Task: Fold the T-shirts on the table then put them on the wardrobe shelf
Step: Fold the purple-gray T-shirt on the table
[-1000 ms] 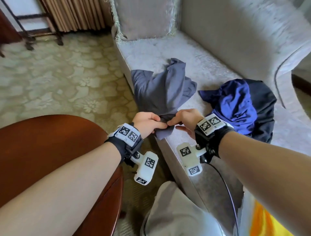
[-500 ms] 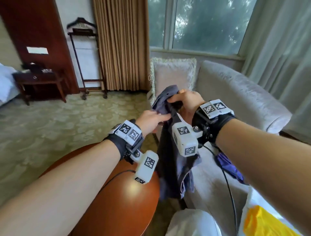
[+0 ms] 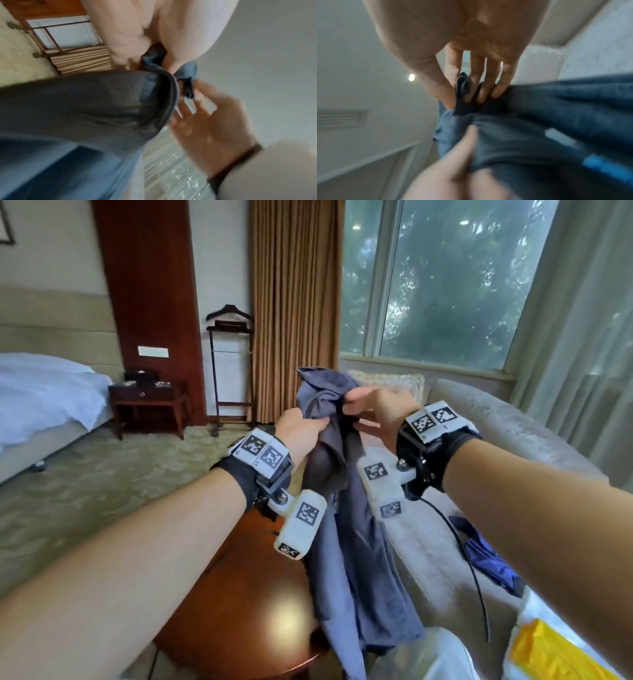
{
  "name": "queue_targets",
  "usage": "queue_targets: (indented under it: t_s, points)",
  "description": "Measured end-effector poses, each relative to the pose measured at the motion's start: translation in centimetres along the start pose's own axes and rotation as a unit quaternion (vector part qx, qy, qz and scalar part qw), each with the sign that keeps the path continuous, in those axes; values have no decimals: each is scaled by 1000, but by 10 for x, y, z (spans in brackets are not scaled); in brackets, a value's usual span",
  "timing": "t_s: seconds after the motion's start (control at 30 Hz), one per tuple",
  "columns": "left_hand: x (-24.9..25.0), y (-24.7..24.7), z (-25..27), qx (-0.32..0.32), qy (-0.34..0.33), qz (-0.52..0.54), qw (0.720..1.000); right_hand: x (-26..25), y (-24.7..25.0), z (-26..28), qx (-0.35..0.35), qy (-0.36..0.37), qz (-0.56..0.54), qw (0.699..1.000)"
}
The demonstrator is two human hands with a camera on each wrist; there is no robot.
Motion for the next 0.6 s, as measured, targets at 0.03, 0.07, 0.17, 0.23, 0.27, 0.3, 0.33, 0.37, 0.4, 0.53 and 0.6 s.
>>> queue_targets:
  t_s: [0.03,0.07,0.17,0.23,0.27,0.3,0.33,0.37,0.4,0.53,0.6]
  points:
    - [-3,10,1,15,15,42,999,5,-3,7,-8,-5,37,999]
    - [-4,19,2,29,25,83,996,11,-9,15,-21,-16,66,997]
    - [-1,42,7,55,26,133,989,33,-39,30,-86,-46,106,990]
    - [1,52,11,55,22,105,993,32,-55,34,-94,-16,149,984]
    - [3,55,18,54,25,88,994,29,-61,36,-96,-2,171,981]
    - [-1,57,20,53,30,82,995,27,-67,40,-101,4,179,979]
    - [-5,58,21,47,37,75,995,24,-71,42,-107,7,186,977]
    - [-5,57,22,32,37,74,996,19,-73,46,-112,6,193,975]
    - [-4,56,26,17,42,72,996,14,-71,45,-100,12,215,972]
    - [-1,63,40,-43,71,82,993,-1,-64,42,-34,41,260,964]
    - [3,62,47,-87,46,68,993,2,-60,41,-9,34,248,968]
Point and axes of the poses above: each hand's wrist, its own z-axis away from the middle knuckle, its own y-axis out of the back of the hand, x = y × z, the point moved 10 cm from there along -z, towards the middle knuckle
